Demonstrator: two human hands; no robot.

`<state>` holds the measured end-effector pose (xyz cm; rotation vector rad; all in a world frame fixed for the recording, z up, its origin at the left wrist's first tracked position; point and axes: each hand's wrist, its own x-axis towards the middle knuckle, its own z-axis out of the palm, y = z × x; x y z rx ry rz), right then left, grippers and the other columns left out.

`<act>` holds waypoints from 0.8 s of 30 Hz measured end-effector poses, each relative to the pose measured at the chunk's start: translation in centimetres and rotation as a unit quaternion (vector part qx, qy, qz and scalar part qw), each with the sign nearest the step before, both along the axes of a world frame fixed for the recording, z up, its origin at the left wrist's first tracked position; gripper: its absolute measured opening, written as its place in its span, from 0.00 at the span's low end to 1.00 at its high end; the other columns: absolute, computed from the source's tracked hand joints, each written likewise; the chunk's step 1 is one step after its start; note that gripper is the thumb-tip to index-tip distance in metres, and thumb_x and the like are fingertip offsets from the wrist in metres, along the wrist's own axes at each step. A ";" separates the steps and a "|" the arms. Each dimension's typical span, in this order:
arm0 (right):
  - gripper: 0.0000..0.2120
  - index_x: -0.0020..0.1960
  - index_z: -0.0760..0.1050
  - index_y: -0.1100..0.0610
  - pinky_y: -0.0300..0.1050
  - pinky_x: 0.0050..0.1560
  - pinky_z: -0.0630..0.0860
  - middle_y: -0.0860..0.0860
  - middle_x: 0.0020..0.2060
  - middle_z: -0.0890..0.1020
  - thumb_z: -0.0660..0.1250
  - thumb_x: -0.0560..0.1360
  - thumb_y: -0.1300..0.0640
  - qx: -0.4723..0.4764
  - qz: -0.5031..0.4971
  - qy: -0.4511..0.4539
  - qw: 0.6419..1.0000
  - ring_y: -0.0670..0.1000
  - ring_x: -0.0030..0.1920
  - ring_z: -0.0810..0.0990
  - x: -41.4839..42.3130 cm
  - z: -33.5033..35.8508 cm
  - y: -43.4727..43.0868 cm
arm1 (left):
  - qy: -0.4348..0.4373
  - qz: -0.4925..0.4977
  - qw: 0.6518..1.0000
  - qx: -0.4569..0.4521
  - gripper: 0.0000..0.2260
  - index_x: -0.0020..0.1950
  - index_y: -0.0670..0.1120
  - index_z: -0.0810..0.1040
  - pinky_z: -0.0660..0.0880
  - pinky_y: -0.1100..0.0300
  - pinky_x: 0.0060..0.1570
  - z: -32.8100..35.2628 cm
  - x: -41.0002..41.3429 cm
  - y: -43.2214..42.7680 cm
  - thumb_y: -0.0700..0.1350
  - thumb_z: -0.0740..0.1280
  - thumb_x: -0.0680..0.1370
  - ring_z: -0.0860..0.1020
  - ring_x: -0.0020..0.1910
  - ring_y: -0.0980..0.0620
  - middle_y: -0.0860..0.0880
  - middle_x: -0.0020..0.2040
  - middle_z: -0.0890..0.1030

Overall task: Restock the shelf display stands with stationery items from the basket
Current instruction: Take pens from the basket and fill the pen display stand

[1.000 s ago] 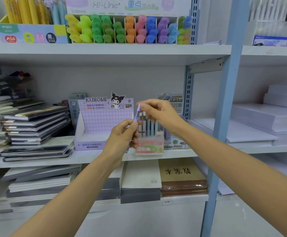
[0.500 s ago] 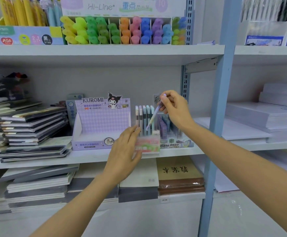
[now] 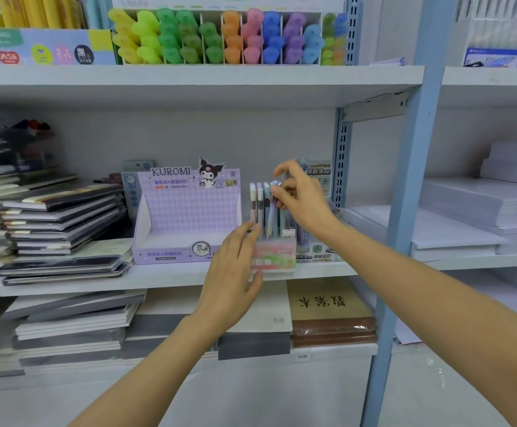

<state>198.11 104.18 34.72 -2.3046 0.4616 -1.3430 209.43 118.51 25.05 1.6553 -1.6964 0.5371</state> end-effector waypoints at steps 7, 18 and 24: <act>0.05 0.51 0.79 0.58 0.38 0.42 0.75 0.51 0.38 0.81 0.70 0.76 0.58 -0.038 -0.055 0.014 0.998 0.46 0.38 0.77 0.6 -0.6 -0.6 | 0.007 -0.014 1.000 -0.003 0.32 0.78 0.47 0.55 0.64 0.56 0.70 -0.2 0.2 -0.2 0.41 0.66 0.77 0.56 0.76 0.52 0.50 0.78 0.55; 0.03 0.47 0.79 0.60 0.38 0.35 0.71 0.50 0.37 0.80 0.67 0.77 0.61 -0.100 0.051 -0.028 0.993 0.47 0.34 0.75 -1.8 -5.6 6.5 | 0.061 -0.004 0.987 -0.150 0.22 0.65 0.45 0.72 0.74 0.55 0.51 -3.6 -0.1 1.5 0.32 0.65 0.73 0.70 0.56 0.51 0.46 0.64 0.67; 0.09 0.42 0.80 0.61 0.46 0.34 0.71 0.51 0.31 0.79 0.66 0.78 0.58 0.017 0.124 0.144 0.982 0.50 0.31 0.75 -1.6 -18.0 8.8 | 0.178 0.005 0.982 -0.065 0.16 0.56 0.47 0.70 0.67 0.69 0.38 -15.0 0.0 3.2 0.30 0.64 0.74 0.70 0.42 0.60 0.55 0.50 0.69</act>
